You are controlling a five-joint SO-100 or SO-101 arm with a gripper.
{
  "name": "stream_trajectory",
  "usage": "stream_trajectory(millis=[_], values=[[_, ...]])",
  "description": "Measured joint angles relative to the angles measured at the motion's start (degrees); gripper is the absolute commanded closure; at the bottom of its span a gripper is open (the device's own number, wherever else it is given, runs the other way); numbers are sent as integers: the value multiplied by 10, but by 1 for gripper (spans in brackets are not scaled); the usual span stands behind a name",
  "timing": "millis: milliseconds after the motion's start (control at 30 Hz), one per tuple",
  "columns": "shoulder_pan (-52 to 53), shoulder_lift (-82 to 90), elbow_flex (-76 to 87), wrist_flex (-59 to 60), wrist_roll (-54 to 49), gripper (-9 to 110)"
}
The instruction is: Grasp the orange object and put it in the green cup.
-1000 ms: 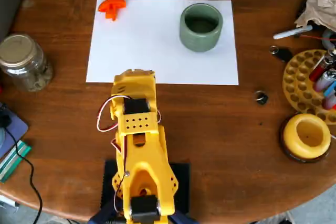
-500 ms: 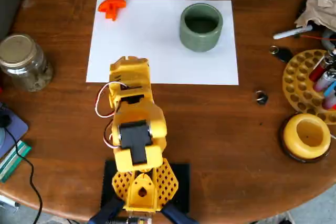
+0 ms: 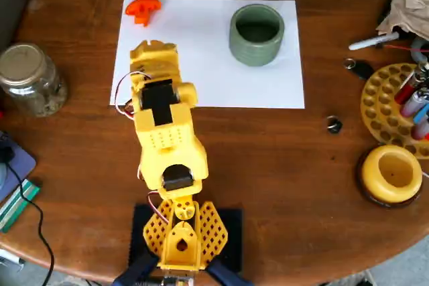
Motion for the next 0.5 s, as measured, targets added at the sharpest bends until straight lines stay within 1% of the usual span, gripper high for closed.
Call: stream_trajectory(millis=[200, 300, 500], values=[[-4, -66, -82, 4, 4, 100], [-10, -87, -126, 25, 5, 93], [-13, -156, -211, 34, 5, 86]])
